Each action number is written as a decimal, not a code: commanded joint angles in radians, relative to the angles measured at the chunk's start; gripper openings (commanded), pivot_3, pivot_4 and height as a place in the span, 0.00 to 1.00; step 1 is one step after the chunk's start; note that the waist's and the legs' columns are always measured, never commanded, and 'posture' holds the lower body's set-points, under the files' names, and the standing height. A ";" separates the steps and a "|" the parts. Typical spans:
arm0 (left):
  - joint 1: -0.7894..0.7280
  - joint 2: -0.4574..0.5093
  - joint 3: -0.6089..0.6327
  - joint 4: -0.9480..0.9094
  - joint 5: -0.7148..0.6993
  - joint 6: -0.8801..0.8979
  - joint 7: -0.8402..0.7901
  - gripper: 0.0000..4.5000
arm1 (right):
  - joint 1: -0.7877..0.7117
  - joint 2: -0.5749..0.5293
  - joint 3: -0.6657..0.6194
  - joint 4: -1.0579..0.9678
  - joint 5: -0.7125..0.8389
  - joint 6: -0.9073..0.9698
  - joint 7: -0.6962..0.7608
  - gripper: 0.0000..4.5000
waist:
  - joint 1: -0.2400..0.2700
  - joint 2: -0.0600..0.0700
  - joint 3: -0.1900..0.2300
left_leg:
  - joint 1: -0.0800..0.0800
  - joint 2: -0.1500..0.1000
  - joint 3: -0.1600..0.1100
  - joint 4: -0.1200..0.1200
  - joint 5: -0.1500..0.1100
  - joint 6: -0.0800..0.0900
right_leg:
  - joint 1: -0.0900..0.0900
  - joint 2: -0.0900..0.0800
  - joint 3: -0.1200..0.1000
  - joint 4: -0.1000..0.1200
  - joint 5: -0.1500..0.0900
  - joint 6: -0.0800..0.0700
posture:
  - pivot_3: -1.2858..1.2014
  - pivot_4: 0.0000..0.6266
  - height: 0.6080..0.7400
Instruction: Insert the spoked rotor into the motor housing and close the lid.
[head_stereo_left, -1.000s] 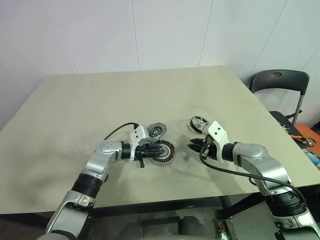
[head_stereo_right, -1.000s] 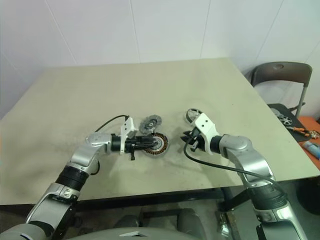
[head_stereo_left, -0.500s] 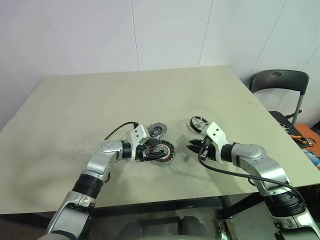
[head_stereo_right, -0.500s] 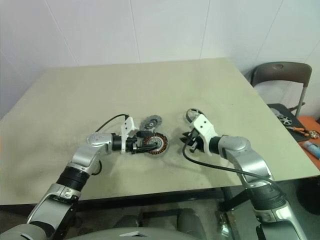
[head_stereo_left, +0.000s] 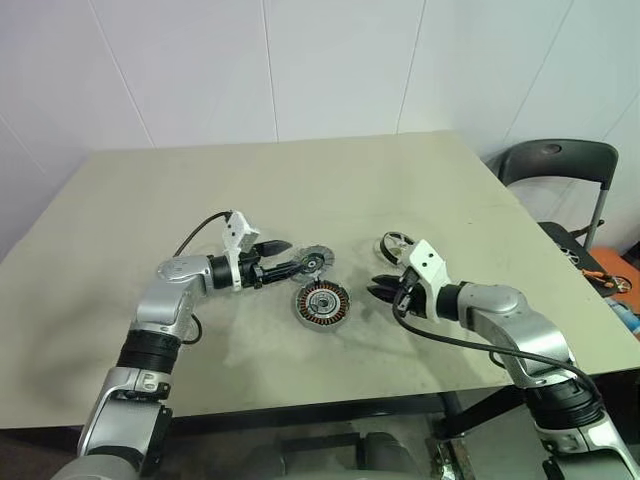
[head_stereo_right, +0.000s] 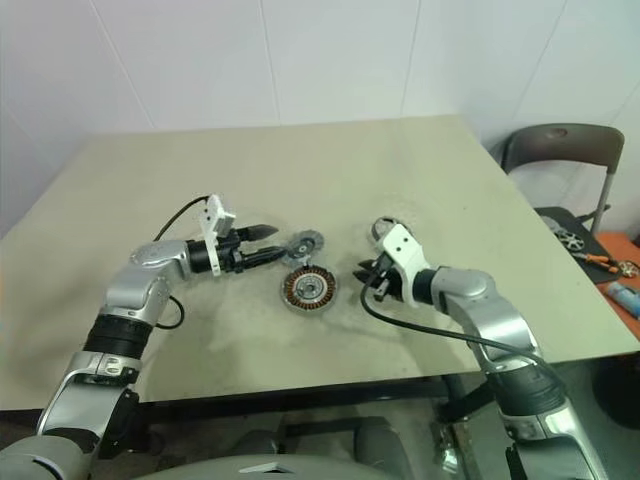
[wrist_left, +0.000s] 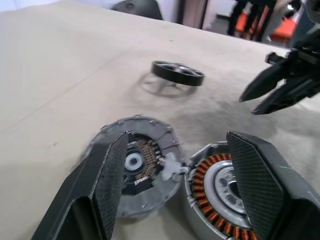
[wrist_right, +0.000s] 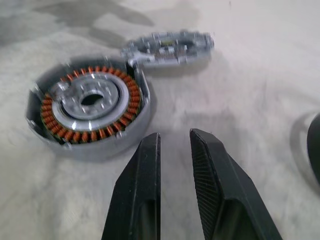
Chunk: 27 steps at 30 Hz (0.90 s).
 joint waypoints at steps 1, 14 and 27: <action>-0.024 0.022 0.037 0.023 -0.003 -0.018 0.011 0.75 | -0.093 0.050 -0.015 -0.087 0.086 0.053 0.013 0.17 | -0.001 0.000 0.000 | 0.000 0.000 0.000 0.000 0.000 0.000 | 0.000 0.000 0.000 0.000 0.000 0.000 | 0.52 0.00 1.00; 0.034 0.023 0.027 -0.004 -0.004 -0.009 0.011 0.76 | -0.342 0.124 0.199 0.086 0.077 0.040 0.151 0.00 | -0.002 0.000 0.000 | 0.000 0.000 0.000 -0.001 0.000 0.000 | -0.001 0.000 0.000 0.000 0.002 -0.002 | 0.52 0.00 1.00; 0.093 0.032 0.035 -0.018 0.004 -0.025 0.030 0.76 | -0.342 0.150 0.360 0.268 -0.111 -0.168 0.254 0.00 | -0.024 0.000 0.000 | 0.000 0.000 -0.001 0.000 0.000 0.000 | -0.001 0.000 0.000 0.001 0.002 -0.001 | 0.52 0.00 1.00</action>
